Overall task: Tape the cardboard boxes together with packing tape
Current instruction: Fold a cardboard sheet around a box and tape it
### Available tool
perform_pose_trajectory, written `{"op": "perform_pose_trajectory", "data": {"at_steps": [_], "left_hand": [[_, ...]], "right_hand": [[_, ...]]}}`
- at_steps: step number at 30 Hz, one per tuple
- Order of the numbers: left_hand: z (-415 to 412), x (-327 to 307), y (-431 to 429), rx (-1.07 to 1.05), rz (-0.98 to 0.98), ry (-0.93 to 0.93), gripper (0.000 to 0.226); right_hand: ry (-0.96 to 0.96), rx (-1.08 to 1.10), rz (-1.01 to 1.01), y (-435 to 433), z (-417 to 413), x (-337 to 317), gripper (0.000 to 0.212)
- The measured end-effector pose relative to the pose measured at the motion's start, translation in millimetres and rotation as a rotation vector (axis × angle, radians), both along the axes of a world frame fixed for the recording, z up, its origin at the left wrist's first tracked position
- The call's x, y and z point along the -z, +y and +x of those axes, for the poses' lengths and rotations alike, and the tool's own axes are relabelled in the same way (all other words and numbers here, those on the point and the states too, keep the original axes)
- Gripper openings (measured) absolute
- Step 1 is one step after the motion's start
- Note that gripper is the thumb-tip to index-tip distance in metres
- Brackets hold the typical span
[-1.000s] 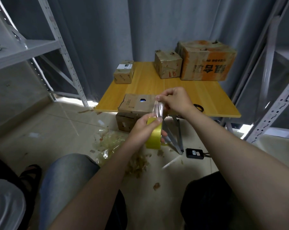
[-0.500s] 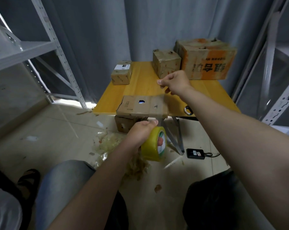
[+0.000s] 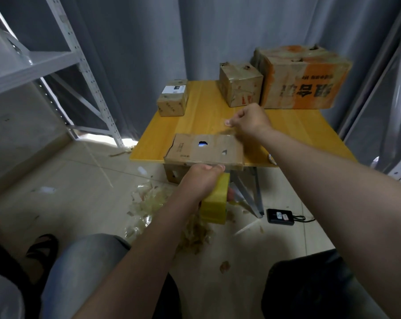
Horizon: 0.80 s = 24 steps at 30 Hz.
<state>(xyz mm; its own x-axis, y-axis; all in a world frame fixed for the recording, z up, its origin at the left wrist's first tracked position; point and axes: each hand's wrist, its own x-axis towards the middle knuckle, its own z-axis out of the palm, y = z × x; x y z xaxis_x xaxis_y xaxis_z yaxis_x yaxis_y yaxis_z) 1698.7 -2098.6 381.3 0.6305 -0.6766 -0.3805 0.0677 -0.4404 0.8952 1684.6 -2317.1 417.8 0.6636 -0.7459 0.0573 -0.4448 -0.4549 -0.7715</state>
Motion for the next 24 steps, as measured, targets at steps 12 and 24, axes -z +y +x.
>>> {"op": "perform_pose_trajectory", "data": {"at_steps": [12,24], "left_hand": [[2,16,-8,0.006,0.04,0.022,0.034],[-3,35,-6,-0.005,-0.02,0.178,0.026]], "right_hand": [[0.278,0.133,-0.271,1,7,24,0.033],[0.095,-0.093,-0.407,20,2,39,0.036]]}}
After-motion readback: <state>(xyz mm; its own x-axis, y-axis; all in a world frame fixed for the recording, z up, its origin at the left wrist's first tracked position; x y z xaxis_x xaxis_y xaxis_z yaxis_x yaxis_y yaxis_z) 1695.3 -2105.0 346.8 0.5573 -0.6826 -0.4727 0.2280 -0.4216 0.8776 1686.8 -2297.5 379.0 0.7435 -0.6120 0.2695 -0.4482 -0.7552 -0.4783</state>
